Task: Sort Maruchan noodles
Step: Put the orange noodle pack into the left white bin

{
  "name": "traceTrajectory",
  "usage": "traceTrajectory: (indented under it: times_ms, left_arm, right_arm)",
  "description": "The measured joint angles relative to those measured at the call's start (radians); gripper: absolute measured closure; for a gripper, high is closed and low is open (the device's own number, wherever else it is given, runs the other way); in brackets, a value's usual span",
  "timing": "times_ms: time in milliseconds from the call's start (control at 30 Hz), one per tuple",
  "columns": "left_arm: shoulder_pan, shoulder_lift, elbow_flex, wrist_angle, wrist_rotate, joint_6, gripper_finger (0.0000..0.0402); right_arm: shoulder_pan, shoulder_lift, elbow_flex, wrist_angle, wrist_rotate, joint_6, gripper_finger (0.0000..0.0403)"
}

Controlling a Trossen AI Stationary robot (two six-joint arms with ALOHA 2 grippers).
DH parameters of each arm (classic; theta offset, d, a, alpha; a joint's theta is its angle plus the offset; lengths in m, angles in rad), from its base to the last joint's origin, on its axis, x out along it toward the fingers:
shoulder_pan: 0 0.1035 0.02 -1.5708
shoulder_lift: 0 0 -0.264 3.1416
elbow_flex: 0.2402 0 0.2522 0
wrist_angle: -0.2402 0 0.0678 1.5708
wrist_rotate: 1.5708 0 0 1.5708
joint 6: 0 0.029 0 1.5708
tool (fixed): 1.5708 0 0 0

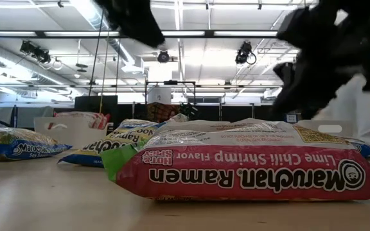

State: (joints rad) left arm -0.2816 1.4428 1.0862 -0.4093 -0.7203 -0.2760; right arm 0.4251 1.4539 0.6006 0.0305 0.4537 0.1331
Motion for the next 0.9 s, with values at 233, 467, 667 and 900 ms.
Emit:
traceTrajectory:
  times_ms: [233, 467, 667, 900]
  left_arm:
    - [0.041, 0.24, -0.001, 0.026, 0.147, -0.02, 0.0147]
    - [0.032, 0.366, 0.003, 0.044, 0.355, -0.002, 0.0147]
    - [-0.059, 0.344, 0.023, 0.022, 0.61, -0.033, 0.0147]
    - [-0.137, 0.343, 0.072, 0.031, 0.264, 0.133, 0.0148]
  right_arm:
    - [-0.015, 0.151, 0.0, 0.065, -0.002, 0.035, 0.0393]
    - [-0.013, 0.178, 0.0, 0.086, -0.059, 0.085, 0.0392]
    - [-0.008, 0.135, 0.0, 0.078, -0.06, 0.071, 0.0392]
    - [-0.045, 0.119, 0.0, 0.108, -0.054, 0.02, 0.0392]
